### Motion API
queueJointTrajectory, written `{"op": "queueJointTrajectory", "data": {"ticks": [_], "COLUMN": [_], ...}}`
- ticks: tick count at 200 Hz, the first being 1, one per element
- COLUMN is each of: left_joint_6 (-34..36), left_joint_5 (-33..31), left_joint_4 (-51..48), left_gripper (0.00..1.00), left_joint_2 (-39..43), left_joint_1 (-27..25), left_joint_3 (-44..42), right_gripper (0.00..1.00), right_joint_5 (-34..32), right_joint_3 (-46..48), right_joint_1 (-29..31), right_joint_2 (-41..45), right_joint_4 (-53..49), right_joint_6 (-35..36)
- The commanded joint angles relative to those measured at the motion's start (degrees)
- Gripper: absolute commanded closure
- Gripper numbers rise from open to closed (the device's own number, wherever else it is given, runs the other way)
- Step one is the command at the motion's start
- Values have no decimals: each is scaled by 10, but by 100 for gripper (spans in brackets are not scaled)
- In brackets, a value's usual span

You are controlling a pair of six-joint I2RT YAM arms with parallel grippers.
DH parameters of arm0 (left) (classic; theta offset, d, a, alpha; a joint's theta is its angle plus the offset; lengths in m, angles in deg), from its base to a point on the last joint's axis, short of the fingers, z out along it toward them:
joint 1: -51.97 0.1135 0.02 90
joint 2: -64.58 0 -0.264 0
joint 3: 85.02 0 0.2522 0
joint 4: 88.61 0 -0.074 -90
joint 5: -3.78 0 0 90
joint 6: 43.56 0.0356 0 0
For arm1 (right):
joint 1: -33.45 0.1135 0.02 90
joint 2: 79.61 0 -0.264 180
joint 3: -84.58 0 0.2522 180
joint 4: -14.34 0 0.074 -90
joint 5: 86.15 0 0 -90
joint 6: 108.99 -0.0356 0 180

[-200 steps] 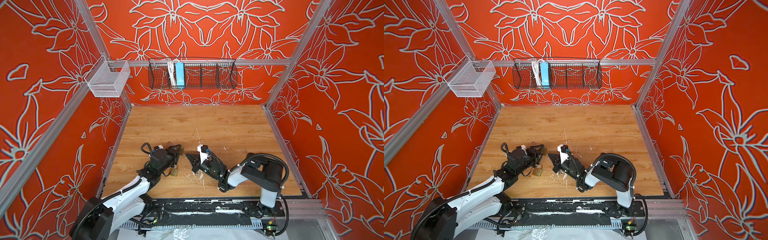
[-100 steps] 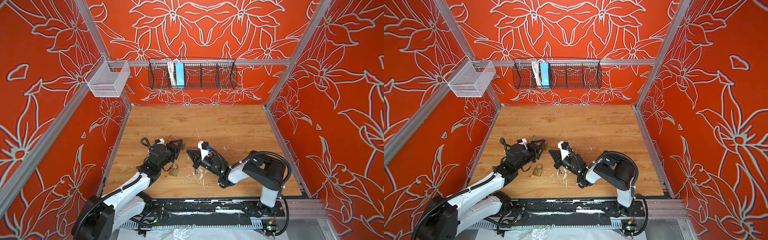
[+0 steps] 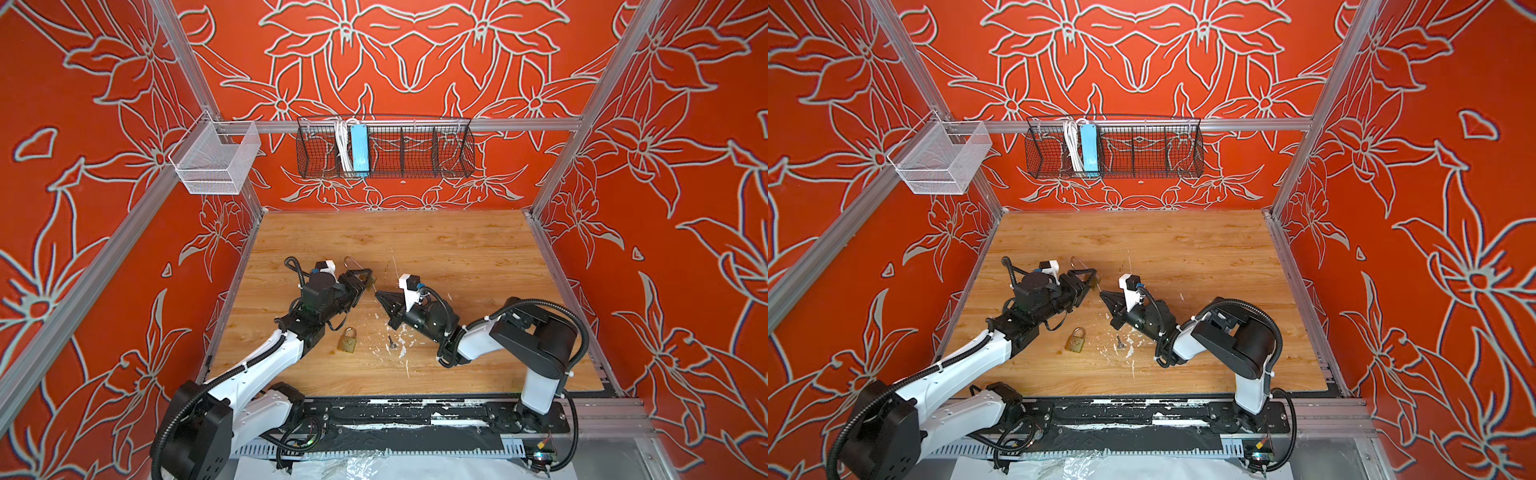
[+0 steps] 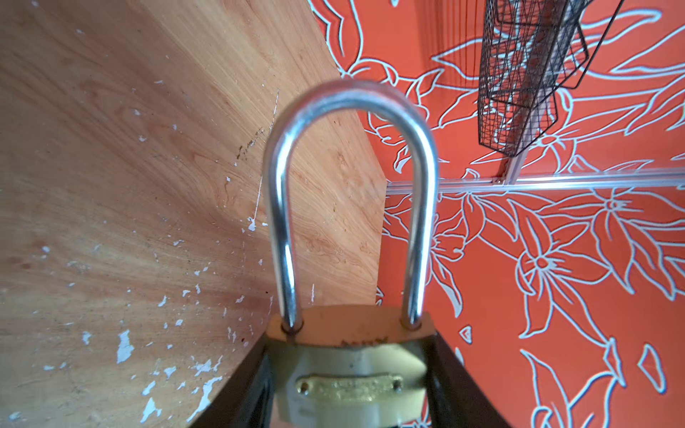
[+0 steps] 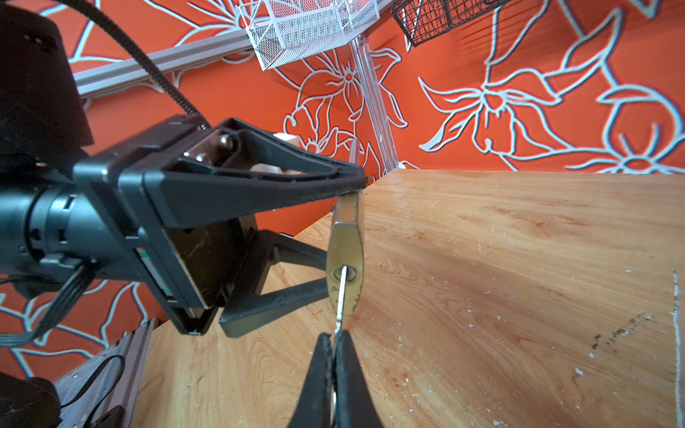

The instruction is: Unlock with the key

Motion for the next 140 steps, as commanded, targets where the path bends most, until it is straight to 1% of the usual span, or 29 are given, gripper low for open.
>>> {"op": "queueJointTrajectory", "data": {"ticks": [1, 28, 51, 80, 97, 120, 140], "left_joint_6": [77, 113, 131, 131, 144, 170, 190], "left_joint_5": [98, 81, 86, 94, 97, 64, 56], "left_joint_4": [-46, -56, -53, -26, -37, -53, -25], "left_gripper": [100, 100, 100, 100, 100, 100, 100], "left_joint_2": [6, -30, -73, -105, -108, -97, -89], "left_joint_1": [-31, -33, -32, -33, -37, -44, -46], "left_joint_3": [25, 34, 44, 41, 48, 49, 30], "right_gripper": [100, 100, 100, 100, 100, 100, 100], "right_joint_5": [-6, -10, -23, -35, -39, -42, -36], "right_joint_3": [-11, -14, -9, -11, -7, -4, -2], "right_joint_1": [-10, -11, -10, -10, -11, -17, -26], "right_joint_2": [14, 33, 41, 57, 59, 67, 79], "right_joint_4": [-14, -60, -65, -92, -88, -91, -93], "right_joint_6": [-12, -24, -30, -27, -26, -36, -47]}}
